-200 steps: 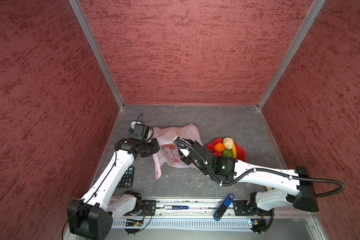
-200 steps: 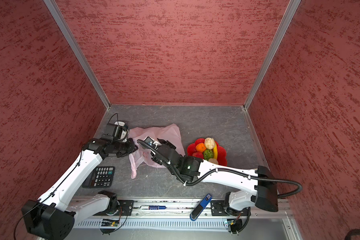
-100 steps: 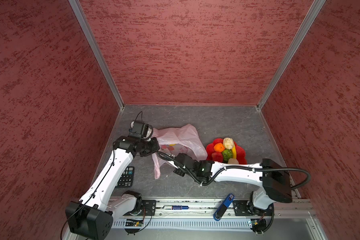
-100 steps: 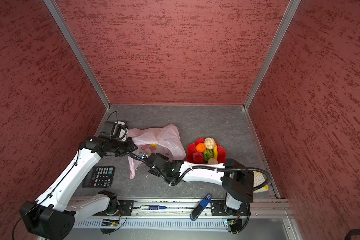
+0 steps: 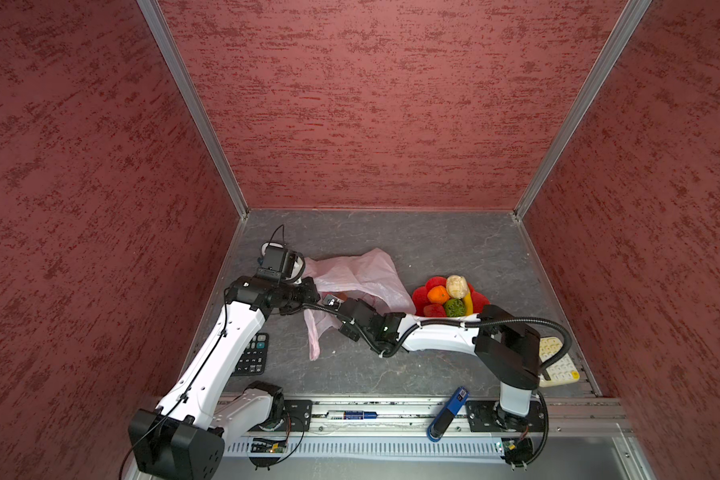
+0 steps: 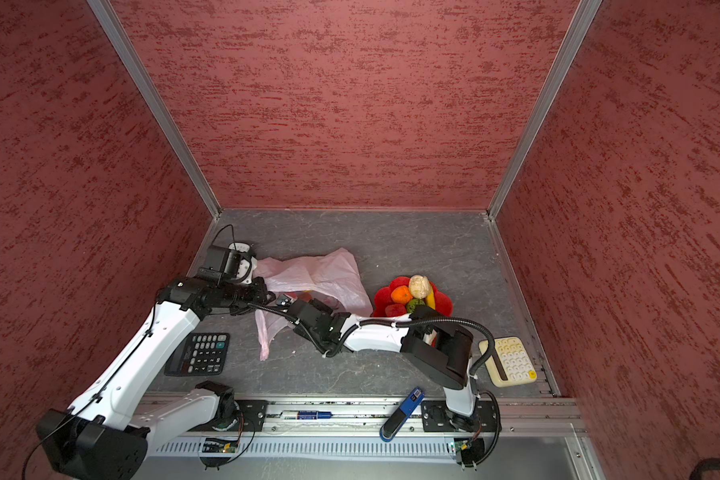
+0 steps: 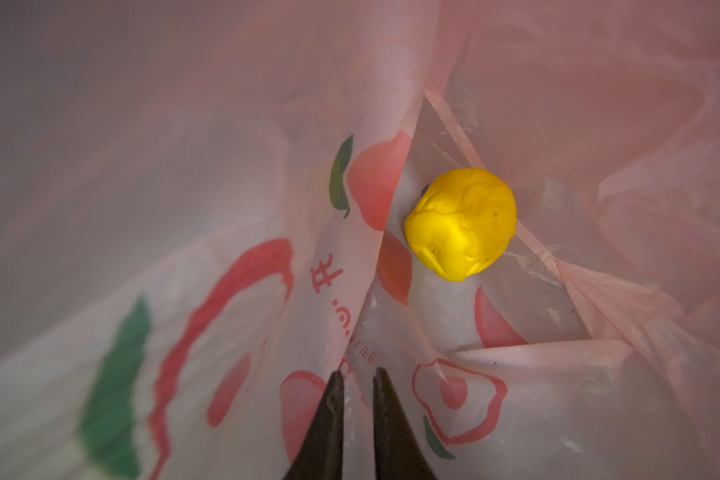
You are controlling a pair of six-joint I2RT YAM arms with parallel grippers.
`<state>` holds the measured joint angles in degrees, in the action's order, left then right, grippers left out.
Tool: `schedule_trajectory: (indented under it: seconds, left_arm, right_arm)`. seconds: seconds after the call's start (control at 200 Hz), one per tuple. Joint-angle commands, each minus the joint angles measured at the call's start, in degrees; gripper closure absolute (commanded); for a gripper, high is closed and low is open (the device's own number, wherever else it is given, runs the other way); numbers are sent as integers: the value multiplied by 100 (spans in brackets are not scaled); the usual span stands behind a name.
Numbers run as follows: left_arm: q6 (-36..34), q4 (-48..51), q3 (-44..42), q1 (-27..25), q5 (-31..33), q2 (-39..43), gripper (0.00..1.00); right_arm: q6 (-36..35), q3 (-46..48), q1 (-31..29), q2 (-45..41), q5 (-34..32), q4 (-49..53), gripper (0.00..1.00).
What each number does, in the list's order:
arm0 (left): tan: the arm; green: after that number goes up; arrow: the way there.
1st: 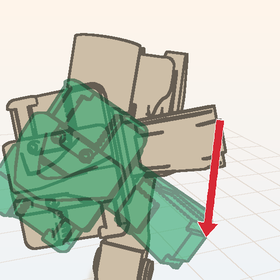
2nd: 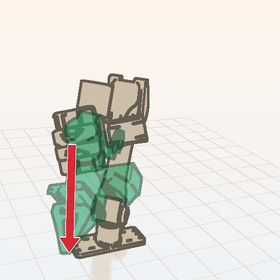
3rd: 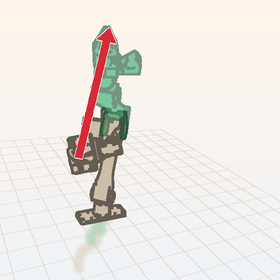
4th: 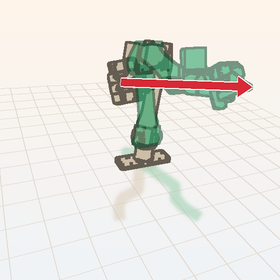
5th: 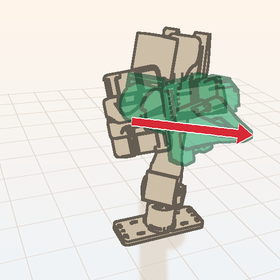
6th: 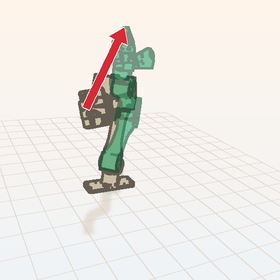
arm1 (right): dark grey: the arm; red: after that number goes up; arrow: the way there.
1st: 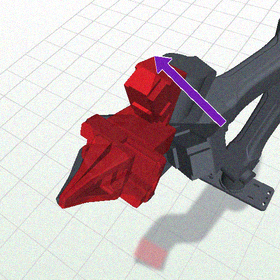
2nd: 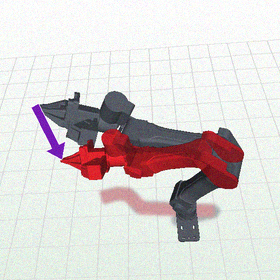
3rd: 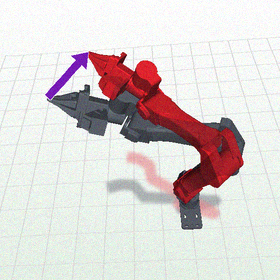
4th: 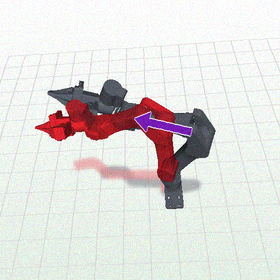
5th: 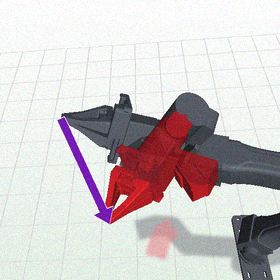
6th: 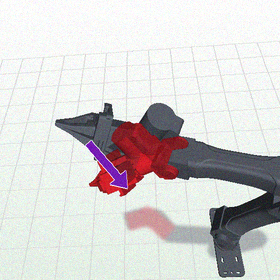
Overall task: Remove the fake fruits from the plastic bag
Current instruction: 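Lower the right gripper onto the yellow fruit inside the bag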
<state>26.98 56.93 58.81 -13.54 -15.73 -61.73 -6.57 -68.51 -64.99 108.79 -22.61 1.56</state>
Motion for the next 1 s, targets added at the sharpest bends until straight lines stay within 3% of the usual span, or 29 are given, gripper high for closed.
schedule_trajectory:
  seconds: [0.0, 0.276, 0.466, 0.676, 0.992]
  left_arm:
    - [-201, -58, -153, 18, -224, 95, 81]
    - [-298, -208, -287, -7, -386, 192, 82]
    - [-378, -250, -258, -69, -449, 171, 81]
    - [-404, -392, -286, -164, -562, 230, 81]
    - [-490, -560, -264, -339, -713, 144, 81]
  right_arm:
    - [476, -331, 144, 167, -305, -428, 79]
    - [2004, -735, 180, 639, -655, -795, 68]
    - [2839, -1046, 230, 760, -935, -654, 47]
    - [3588, -1386, 410, 942, -743, -358, 23]
    - [4576, -1710, 699, 1279, -677, -262, 14]
